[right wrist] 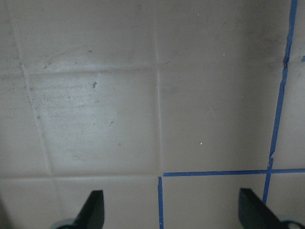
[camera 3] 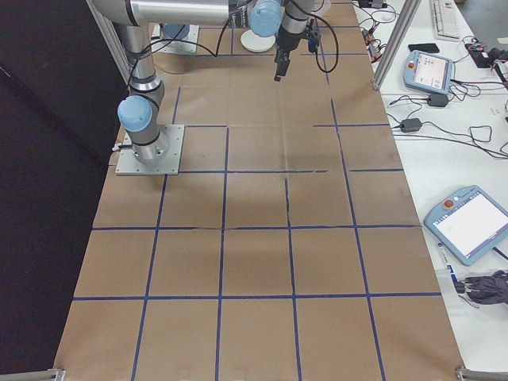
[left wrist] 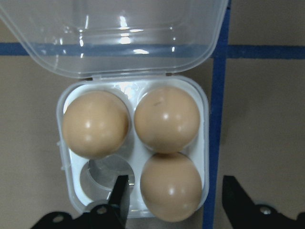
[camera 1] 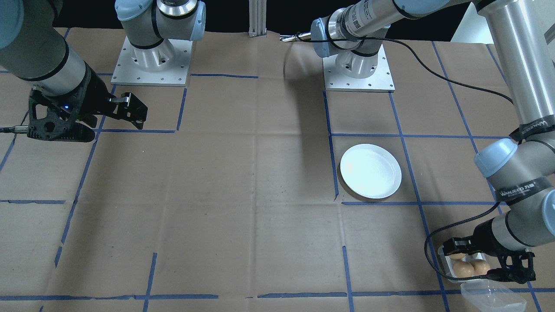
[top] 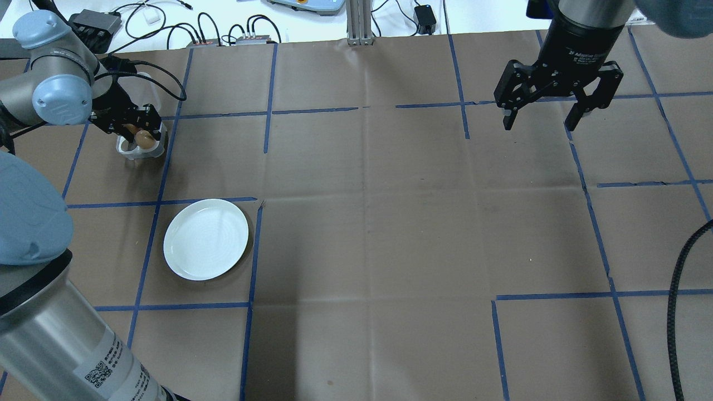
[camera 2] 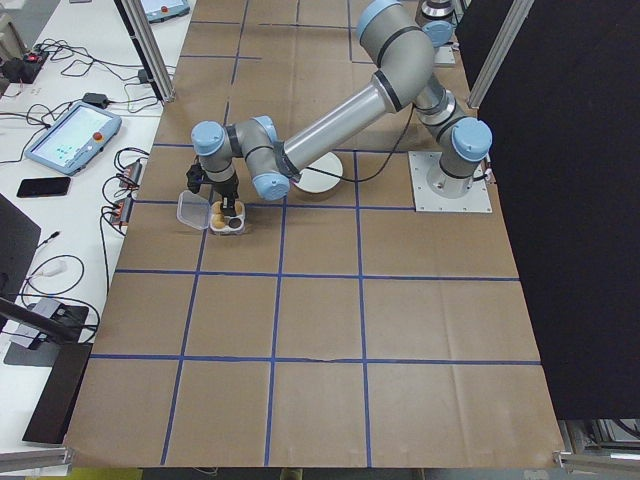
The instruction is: Place egg on plate
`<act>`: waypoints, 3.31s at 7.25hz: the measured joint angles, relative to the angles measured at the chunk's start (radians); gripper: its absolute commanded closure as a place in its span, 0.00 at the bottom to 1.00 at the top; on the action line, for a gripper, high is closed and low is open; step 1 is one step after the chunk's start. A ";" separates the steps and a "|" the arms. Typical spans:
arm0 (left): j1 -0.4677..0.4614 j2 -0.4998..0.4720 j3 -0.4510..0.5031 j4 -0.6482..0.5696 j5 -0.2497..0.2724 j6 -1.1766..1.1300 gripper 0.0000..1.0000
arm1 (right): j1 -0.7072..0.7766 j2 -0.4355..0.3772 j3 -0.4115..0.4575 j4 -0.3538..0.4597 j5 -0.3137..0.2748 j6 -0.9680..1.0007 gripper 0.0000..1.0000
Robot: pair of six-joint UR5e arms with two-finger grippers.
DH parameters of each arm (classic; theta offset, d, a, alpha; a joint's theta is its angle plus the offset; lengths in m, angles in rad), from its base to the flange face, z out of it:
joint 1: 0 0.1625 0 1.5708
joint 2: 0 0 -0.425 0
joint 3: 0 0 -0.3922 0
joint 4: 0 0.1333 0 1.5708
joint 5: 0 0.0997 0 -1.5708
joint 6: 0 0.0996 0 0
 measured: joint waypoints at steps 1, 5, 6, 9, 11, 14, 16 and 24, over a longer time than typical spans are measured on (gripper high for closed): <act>0.000 0.001 -0.001 0.001 0.000 0.000 0.62 | 0.000 0.000 0.000 0.000 0.000 0.000 0.00; 0.000 0.013 -0.001 -0.001 0.004 0.000 0.89 | 0.000 0.001 0.000 0.000 0.000 0.000 0.00; -0.001 0.025 0.002 -0.008 0.006 0.000 0.91 | 0.000 0.001 0.000 0.000 0.000 0.000 0.00; -0.007 0.159 -0.010 -0.113 0.026 -0.012 0.94 | 0.000 0.000 0.000 0.000 0.000 0.000 0.00; -0.041 0.285 -0.123 -0.159 0.028 -0.089 0.94 | 0.000 0.000 0.000 0.000 0.000 0.000 0.00; -0.142 0.482 -0.439 -0.147 0.023 -0.217 0.94 | 0.000 0.001 0.000 0.000 -0.001 0.000 0.00; -0.163 0.494 -0.576 -0.089 0.021 -0.237 0.92 | 0.000 0.001 0.000 0.000 -0.001 0.000 0.00; -0.168 0.514 -0.524 -0.055 0.023 -0.235 0.01 | 0.000 0.000 0.000 0.000 0.000 0.000 0.00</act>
